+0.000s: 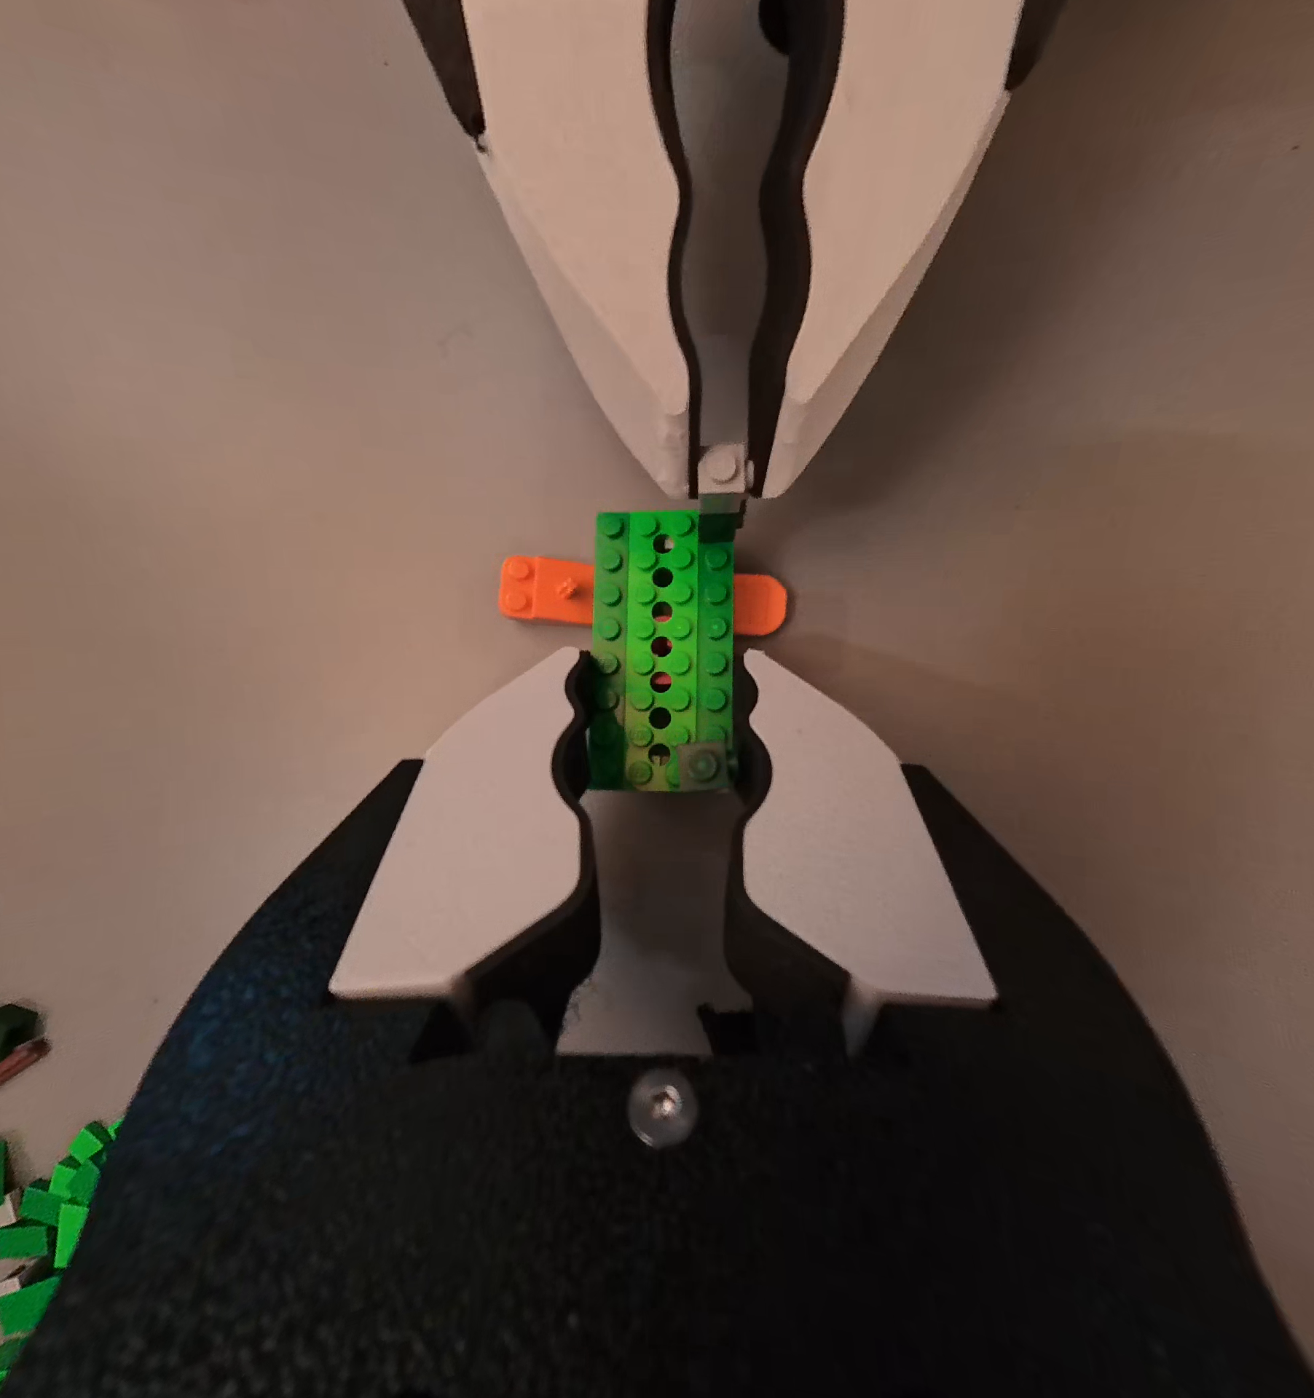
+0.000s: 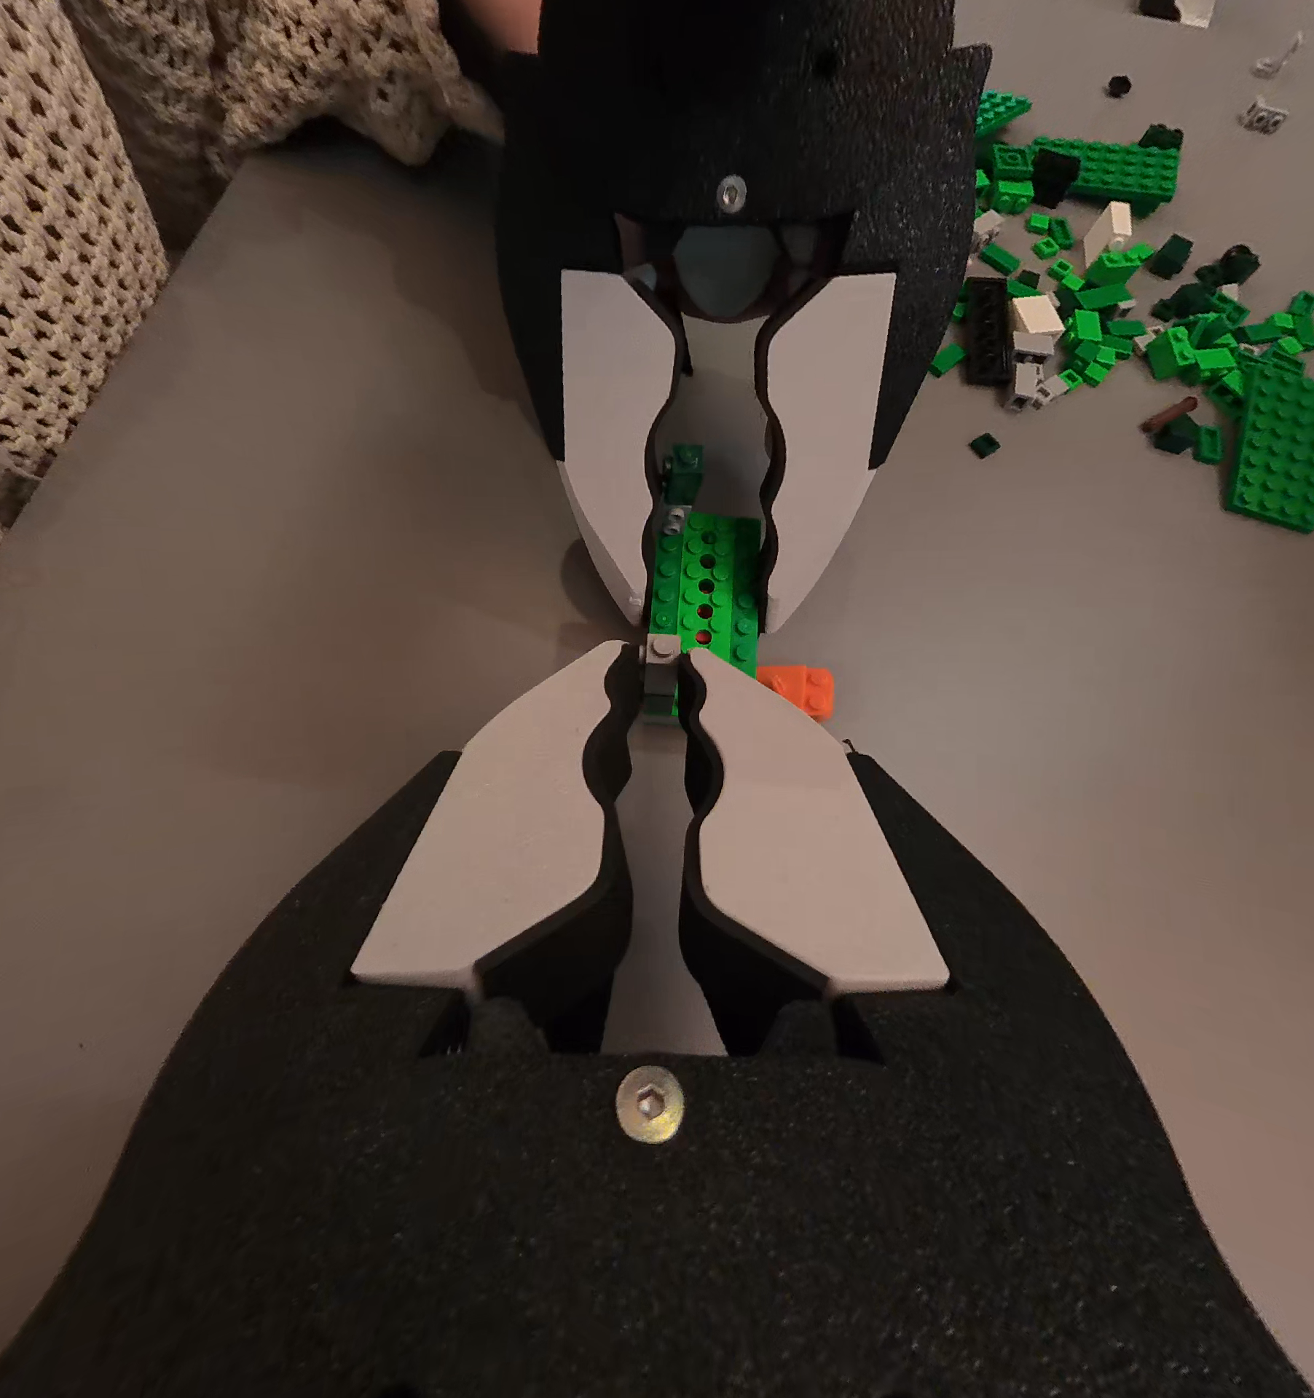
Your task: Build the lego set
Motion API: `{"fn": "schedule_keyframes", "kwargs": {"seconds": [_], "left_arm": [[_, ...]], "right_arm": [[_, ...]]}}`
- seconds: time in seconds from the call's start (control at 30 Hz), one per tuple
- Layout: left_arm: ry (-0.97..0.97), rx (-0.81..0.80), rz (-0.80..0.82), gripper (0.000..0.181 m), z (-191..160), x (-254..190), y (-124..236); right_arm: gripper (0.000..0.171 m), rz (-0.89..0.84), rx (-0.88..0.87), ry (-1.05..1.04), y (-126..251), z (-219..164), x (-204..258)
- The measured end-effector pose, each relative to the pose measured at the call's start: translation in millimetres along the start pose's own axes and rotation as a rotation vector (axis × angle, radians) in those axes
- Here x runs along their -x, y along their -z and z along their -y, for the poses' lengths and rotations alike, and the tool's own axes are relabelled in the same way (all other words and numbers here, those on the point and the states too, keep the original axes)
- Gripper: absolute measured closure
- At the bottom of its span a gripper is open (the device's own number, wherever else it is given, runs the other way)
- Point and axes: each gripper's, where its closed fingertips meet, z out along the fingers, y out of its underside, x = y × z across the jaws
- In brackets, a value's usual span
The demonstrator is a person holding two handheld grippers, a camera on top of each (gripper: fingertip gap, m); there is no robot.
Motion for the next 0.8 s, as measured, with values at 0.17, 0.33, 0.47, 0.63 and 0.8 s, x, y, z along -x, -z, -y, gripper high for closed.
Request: {"fn": "schedule_keyframes", "kwargs": {"seconds": [0.17, 0.33, 0.47, 0.63, 0.8], "left_arm": [[0.002, -0.006, -0.003, 0.146, 0.2, 0.0, -0.2], [0.003, -0.010, -0.004, 0.146, 0.7, -0.2, -0.7], [0.006, -0.016, -0.008, 0.146, 1.0, -0.3, -1.2], [0.005, -0.025, -0.012, 0.146, 1.1, -0.4, -1.8], [-0.013, -0.043, -0.012, 0.146, 2.0, -0.4, -2.3]], "right_arm": [[0.162, 0.018, -0.053, -0.019, 1.6, -1.2, -0.1], [0.162, 0.018, -0.088, -0.025, 2.2, -1.7, 0.3], [0.162, 0.031, -0.139, -0.036, 3.1, -2.2, 0.7], [0.162, 0.036, -0.188, -0.036, 3.3, -2.0, 1.0], [0.162, 0.055, -0.225, -0.063, 3.7, -1.7, 1.3]]}}
